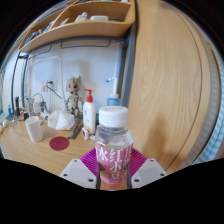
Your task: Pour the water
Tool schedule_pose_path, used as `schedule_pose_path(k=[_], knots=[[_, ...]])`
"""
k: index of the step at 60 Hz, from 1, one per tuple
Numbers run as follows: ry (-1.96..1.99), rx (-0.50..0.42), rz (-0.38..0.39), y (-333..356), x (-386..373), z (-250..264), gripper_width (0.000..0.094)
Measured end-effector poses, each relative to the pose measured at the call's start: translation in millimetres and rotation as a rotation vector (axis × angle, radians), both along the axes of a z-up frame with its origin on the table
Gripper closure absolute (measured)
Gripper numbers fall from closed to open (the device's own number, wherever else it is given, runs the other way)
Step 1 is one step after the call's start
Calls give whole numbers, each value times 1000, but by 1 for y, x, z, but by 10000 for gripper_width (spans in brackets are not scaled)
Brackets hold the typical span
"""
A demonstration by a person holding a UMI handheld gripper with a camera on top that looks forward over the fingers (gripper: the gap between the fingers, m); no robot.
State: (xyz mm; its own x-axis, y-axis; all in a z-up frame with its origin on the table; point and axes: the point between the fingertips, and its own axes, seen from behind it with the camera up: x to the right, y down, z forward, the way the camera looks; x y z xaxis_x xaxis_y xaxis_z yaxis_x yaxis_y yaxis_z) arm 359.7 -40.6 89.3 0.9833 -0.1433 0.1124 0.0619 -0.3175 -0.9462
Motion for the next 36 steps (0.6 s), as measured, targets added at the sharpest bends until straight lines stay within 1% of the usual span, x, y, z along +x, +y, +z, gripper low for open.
schedule_pose_path(k=[6, 14, 22, 23, 27, 30, 31, 32, 36], knots=[[-102, -44, 29, 13, -24, 16, 583], [-402, -123, 118, 44, -67, 31, 582], [-744, -180, 253, 83, -115, 42, 582], [-794, -198, 253, 86, -123, 43, 582], [-959, -225, 300, 104, -141, 47, 582], [-1074, -248, 319, 115, -152, 50, 582], [-1109, -244, 348, 121, -150, 51, 582], [-1143, -256, 337, 120, -158, 52, 570], [-1261, -271, 373, 130, -173, 55, 571]])
